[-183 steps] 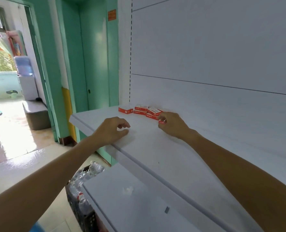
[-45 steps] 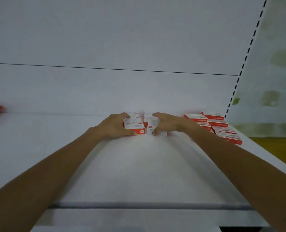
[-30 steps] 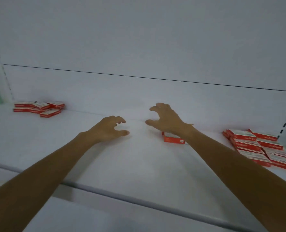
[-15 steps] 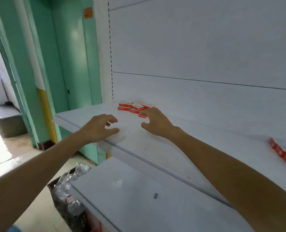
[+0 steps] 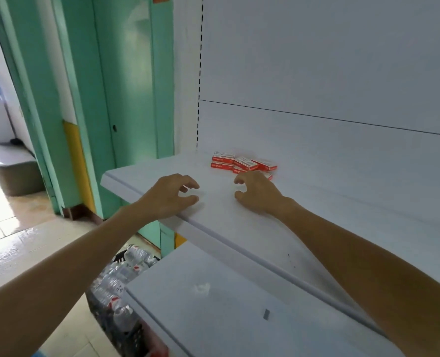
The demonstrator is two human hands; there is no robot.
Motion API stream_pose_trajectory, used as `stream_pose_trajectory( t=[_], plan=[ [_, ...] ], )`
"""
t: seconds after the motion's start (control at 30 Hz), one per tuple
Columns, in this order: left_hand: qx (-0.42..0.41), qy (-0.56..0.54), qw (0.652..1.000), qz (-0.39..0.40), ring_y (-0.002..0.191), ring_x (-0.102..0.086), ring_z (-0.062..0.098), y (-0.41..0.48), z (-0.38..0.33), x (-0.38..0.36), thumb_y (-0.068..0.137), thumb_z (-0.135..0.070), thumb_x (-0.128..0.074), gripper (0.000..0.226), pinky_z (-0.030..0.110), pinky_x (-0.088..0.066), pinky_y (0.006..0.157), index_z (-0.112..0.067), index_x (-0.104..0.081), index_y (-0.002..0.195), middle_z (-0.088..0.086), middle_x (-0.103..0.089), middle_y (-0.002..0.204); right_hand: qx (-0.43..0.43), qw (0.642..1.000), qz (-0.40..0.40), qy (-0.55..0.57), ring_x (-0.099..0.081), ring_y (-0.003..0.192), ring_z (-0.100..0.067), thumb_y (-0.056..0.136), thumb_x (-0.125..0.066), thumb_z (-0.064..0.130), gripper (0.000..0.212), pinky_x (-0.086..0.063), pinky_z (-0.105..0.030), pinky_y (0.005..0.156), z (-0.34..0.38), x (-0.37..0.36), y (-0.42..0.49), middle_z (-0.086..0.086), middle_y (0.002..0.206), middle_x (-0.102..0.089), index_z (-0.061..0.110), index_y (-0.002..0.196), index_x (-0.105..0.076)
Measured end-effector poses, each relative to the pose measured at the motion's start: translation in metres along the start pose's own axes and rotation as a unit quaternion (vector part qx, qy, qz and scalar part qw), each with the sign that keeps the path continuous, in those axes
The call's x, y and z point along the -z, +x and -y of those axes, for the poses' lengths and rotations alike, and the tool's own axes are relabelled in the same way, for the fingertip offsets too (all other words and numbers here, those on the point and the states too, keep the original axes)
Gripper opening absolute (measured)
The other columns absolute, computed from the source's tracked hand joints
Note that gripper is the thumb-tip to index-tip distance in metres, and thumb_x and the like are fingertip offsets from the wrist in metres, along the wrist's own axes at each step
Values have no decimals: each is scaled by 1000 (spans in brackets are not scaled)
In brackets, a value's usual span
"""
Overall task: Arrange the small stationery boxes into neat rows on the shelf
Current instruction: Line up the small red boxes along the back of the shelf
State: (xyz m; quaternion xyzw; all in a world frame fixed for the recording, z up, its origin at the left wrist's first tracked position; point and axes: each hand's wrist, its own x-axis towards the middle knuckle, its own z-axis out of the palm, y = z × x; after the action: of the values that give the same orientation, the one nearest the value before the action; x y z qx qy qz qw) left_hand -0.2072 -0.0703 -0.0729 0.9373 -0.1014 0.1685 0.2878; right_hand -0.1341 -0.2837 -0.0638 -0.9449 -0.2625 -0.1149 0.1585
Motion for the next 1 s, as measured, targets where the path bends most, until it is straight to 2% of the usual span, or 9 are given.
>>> stream_pose_trajectory(
  t=[0.2,0.33,0.43,0.63,0.77,0.87,1.0],
  plan=[
    [-15,1,1000,7,94,-54,9,61,17,-5,84,-25,-62,23,20,-38,80,-20,-61,107,-2,-59,112,-43,999,-19,-26,-52,106,-24,82,-58,18,35,-43,-33,85,-31,12,57,-10,117,-57,10,116,-56],
    [-35,-2,999,-5,93,-54,8,99,32,-11,84,-24,-63,23,18,-38,76,-22,-61,107,-3,-59,112,-69,995,-68,-34,-54,99,-22,83,-60,23,36,-44,-32,76,-53,9,85,-9,114,-59,11,116,-54],
    [-44,-12,999,-3,93,-54,10,122,40,-20,83,-21,-64,23,20,-39,76,-19,-62,106,1,-60,111,-66,994,-68,-47,-52,95,-18,82,-63,32,41,-39,-29,70,-64,-3,94,-7,111,-58,12,116,-53],
    [-68,-20,997,22,102,-53,18,171,47,-38,82,-22,-64,28,28,-40,83,-19,-60,110,6,-57,112,-88,992,-63,-70,-50,103,-17,81,-61,47,51,-41,-28,75,-77,-10,117,-4,116,-56,15,119,-51],
    [-87,-4,995,40,105,-51,23,203,57,-49,80,-22,-65,36,24,-34,83,-17,-58,115,9,-55,114,-89,988,-41,-118,-46,107,-19,81,-56,56,58,-41,-33,81,-76,-19,126,-5,116,-51,15,121,-51],
    [-100,10,993,65,111,-48,23,229,67,-52,80,-26,-66,44,26,-33,85,-18,-53,121,10,-51,120,-102,986,-17,-132,-48,102,-21,82,-56,54,54,-41,-33,79,-72,-17,134,-6,113,-50,16,120,-54],
    [-95,23,988,119,116,-47,21,255,79,-57,77,-39,-68,65,30,-37,92,-17,-42,132,6,-50,129,-92,986,24,-139,-47,104,-21,84,-57,47,43,-41,-32,78,-70,-12,145,-3,109,-58,25,122,-57]
  ],
)
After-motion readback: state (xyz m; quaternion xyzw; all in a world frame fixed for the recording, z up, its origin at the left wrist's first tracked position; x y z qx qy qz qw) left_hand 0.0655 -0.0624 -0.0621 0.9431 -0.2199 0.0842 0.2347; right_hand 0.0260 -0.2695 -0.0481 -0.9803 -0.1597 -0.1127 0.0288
